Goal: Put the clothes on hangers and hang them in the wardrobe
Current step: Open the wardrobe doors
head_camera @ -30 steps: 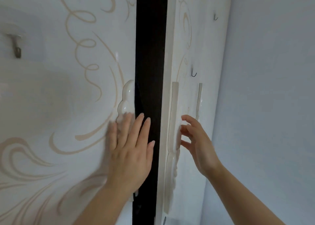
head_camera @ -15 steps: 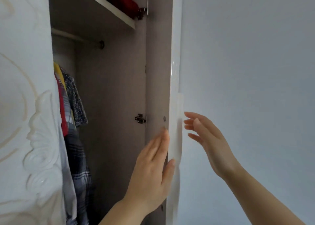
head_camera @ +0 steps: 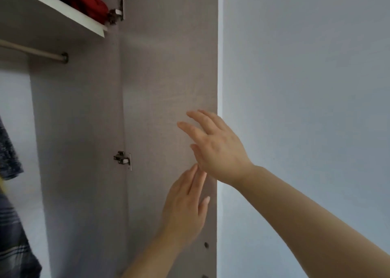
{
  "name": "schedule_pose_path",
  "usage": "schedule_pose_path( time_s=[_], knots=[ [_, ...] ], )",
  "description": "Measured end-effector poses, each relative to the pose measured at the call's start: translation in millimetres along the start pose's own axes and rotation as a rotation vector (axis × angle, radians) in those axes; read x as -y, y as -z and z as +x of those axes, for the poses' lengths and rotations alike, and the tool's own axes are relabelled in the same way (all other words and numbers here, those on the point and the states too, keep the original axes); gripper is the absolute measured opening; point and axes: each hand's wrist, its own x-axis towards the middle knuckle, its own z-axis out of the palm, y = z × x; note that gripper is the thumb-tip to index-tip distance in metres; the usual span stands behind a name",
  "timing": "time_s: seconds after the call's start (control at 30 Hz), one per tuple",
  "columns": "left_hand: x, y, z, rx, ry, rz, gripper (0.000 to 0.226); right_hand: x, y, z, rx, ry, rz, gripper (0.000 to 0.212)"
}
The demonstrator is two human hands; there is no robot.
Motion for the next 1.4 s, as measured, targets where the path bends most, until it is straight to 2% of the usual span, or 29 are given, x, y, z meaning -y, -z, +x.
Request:
schedule_pose_path(
  time_s=[0.1, 0.23, 0.37, 0.57, 0.83, 1.0, 1.17, 1.27, 1.4],
  knots=[
    [23, -25, 4, 0.061, 0.052, 0.089, 0.077, -17, -26, 3, 0.096, -0.022, -0.061, 0.054],
    [55, -45, 21, 0.063, 0.14, 0.135, 0.083, -40, -60, -1, 0.091, -0.042, -0.223, 0.055],
    [84, -51, 46, 0.014, 0.186, 0.113, 0.083, -56, -92, -4, 0.026, -0.08, -0.288, 0.052],
    [122, -79, 67, 0.005, 0.124, 0.124, 0.087, -85, -139, -9, -0.063, -0.114, -0.304, 0.04],
    [136, -119, 85, 0.007, 0.168, 0.171, 0.1, -113, -190, -14, -0.079, -0.153, -0.258, 0.044],
    [132, -117, 85, -0.068, 0.163, 0.2, 0.106, -110, -208, -7, -0.264, -0.125, -0.257, 0.036],
    [132, -104, 81, -0.136, 0.176, 0.277, 0.092, -93, -223, 1, -0.293, 0.003, -0.102, 0.035],
    [140, -89, 68, -0.142, 0.306, 0.327, 0.081, -72, -232, 8, -0.283, 0.048, 0.056, 0.035],
    [157, -57, 28, -0.088, 0.495, 0.46, 0.069, -29, -245, 18, -0.164, 0.117, 0.289, 0.038]
  ],
)
